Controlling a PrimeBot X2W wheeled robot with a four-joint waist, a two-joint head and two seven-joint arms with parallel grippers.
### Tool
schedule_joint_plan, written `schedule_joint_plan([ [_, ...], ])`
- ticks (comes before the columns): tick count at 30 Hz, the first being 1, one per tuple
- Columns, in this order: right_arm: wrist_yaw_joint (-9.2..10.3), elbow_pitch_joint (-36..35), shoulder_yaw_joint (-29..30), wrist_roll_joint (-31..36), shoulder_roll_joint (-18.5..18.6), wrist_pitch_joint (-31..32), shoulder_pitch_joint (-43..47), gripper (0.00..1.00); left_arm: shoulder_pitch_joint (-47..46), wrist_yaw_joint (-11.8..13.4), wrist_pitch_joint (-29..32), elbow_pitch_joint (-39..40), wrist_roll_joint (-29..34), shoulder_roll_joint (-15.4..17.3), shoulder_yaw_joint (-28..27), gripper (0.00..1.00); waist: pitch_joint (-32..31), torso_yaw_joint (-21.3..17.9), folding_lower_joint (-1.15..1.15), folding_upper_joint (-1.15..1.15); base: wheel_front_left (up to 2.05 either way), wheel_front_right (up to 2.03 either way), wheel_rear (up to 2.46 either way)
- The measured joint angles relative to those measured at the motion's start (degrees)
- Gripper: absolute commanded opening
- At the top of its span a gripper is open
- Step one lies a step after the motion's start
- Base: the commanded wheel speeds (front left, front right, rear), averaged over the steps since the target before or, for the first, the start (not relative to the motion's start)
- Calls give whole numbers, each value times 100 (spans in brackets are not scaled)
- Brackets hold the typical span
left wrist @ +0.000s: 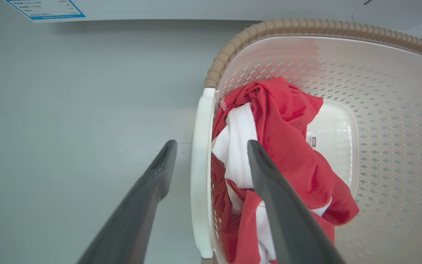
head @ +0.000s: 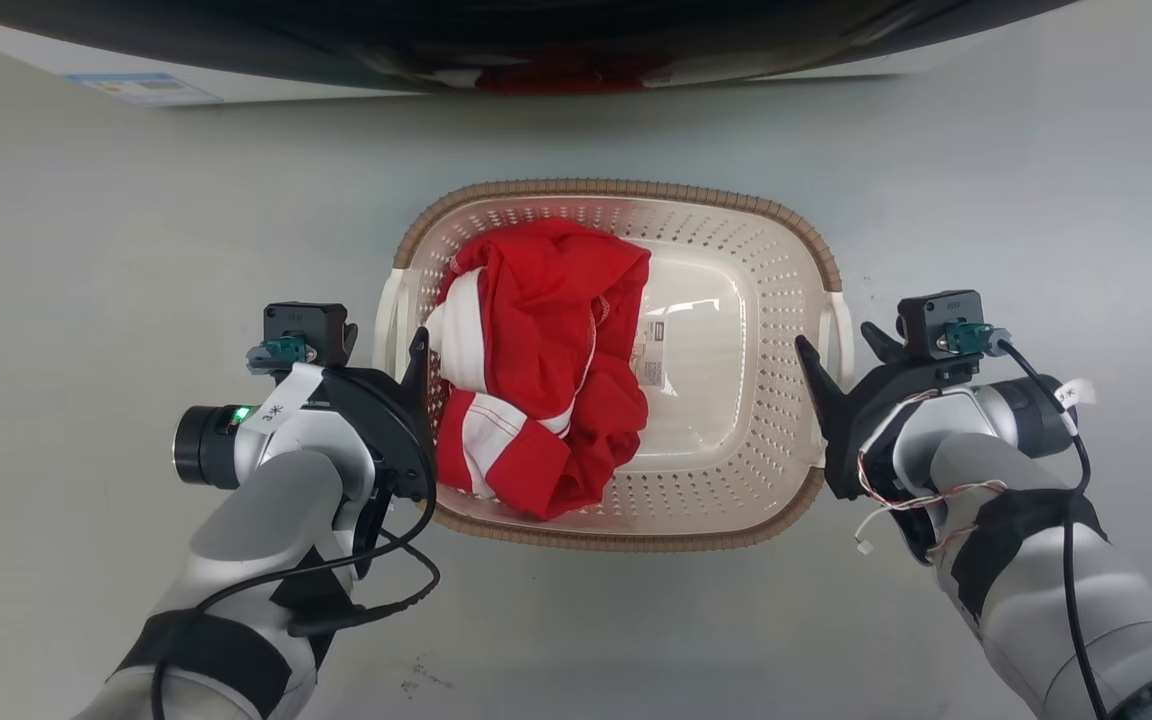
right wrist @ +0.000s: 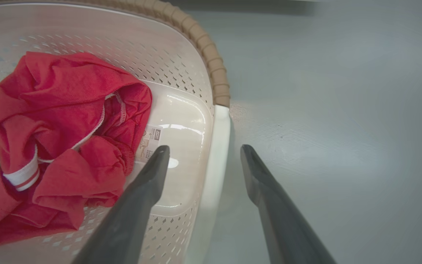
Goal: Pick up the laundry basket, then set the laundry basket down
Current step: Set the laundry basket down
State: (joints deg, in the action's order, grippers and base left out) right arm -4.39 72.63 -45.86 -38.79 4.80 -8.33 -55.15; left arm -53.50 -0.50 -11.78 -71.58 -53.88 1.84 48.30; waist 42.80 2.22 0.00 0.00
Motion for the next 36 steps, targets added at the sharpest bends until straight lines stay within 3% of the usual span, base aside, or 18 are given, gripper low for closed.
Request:
schedule_joint_plan([
  [29,-74,-194,450,-255,115,-591,1117,100,806,-255,-252,325,92,21,-25,100,-1874,-159,0,0,0,0,0],
  [36,46,-539,744,-393,210,-591,1410,100,1082,-229,-252,698,103,236,-221,100,-2270,-142,-1,0,0,0,0],
])
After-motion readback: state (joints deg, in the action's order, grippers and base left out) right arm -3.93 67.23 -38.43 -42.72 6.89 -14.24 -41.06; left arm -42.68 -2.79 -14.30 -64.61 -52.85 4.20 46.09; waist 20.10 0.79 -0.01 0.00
